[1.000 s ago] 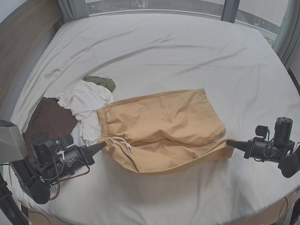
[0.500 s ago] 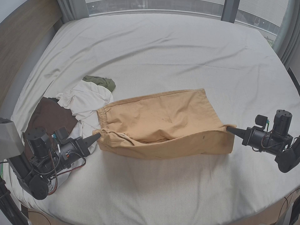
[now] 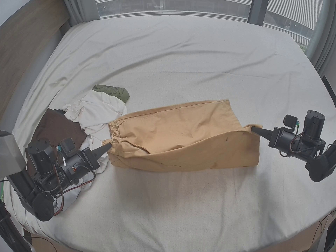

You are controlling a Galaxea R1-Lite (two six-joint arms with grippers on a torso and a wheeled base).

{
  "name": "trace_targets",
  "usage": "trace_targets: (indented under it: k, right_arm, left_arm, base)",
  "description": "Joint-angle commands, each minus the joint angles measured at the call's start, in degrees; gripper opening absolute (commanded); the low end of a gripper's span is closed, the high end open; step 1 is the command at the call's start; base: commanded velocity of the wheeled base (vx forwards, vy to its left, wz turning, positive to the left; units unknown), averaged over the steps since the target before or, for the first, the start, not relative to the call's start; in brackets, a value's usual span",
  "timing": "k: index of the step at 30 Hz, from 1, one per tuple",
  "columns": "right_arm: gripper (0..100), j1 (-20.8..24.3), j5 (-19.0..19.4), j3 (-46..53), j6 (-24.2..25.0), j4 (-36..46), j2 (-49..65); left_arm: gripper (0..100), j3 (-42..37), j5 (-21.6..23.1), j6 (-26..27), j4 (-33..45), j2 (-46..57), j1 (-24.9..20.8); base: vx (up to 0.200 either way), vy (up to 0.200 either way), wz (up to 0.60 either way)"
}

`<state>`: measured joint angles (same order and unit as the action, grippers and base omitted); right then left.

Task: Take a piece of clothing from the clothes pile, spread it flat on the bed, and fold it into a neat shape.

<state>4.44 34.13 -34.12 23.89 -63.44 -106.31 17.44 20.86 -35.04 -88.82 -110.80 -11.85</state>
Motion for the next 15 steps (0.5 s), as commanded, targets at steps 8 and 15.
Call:
trace_targets:
  k: [8, 15]
  right_arm:
    - [0, 1.7, 0.0, -5.8, -0.1, 1.0, -1.0]
    - [0, 1.8, 0.0, -8.7, -0.1, 1.2, -2.0]
  left_arm:
    - [0, 1.5, -1.3, -0.3, 0.0, 0.1, 0.9]
    - [0, 2.1, -2.4, -0.3, 0.0, 0.1, 1.0]
  base:
    - [0.000, 0.000, 0.00]
    - [0.000, 0.000, 0.00]
